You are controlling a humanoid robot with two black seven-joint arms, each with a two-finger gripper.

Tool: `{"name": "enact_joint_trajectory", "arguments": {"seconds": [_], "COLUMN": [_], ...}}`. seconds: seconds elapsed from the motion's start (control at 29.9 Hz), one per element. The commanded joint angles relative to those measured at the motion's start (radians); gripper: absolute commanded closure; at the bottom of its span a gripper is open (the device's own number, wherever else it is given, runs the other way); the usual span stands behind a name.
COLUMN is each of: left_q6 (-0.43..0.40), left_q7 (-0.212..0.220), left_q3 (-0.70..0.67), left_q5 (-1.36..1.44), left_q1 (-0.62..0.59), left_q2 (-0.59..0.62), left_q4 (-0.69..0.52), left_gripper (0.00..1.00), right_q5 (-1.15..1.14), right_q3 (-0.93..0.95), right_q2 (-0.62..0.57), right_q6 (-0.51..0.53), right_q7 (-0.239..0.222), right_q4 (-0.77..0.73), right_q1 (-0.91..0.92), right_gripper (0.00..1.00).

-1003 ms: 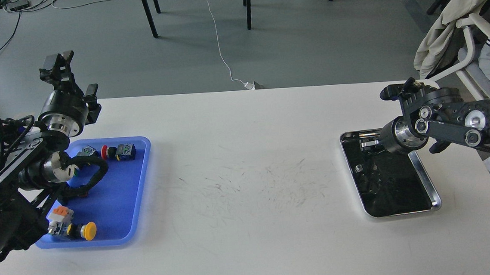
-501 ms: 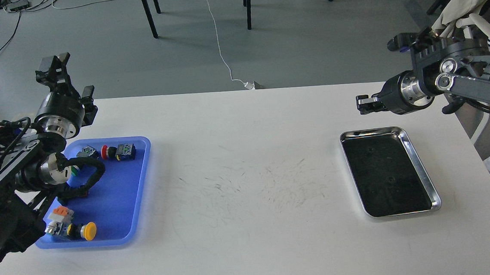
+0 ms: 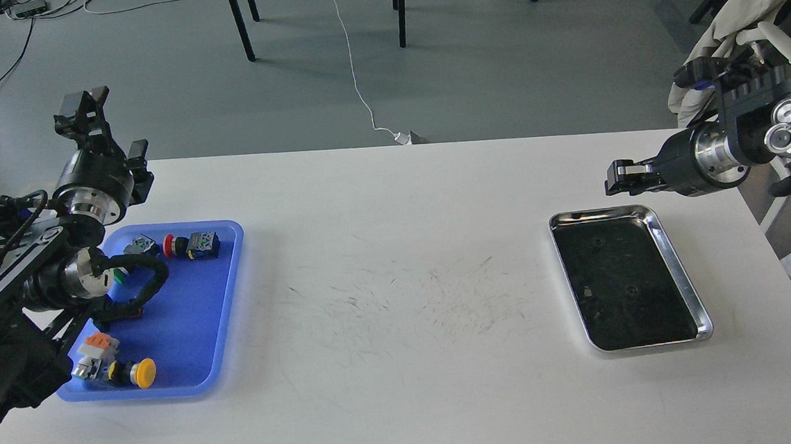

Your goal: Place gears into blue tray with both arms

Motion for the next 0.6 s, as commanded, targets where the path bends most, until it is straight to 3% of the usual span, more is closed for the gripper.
{"name": "enact_joint_trajectory", "arguments": {"seconds": [0.0, 0.43, 0.57], "left_q6": [0.000, 0.000, 0.000], "left_q7": [0.000, 0.000, 0.000], "left_q3": [0.002, -0.002, -0.003], "left_q5": [0.000, -0.001, -0.001], "left_q1": [0.001, 0.002, 0.002], "left_q2": [-0.002, -0.005, -0.005], "left_q4": [0.000, 0.000, 0.000], "left_gripper": [0.02, 0.02, 0.02], "right_q5": [-0.014, -0.016, -0.017], "right_q3": [-0.008, -0.011, -0.013], "right_q2": [0.008, 0.267, 0.304], "right_q6": [0.000, 0.000, 0.000], "right_q7": [-0.010, -0.009, -0.009], "right_q4": [-0.033, -0.294, -0.333], "right_q1": [-0.040, -0.189, -0.193], "right_gripper": [0.01, 0.03, 0.09]}}
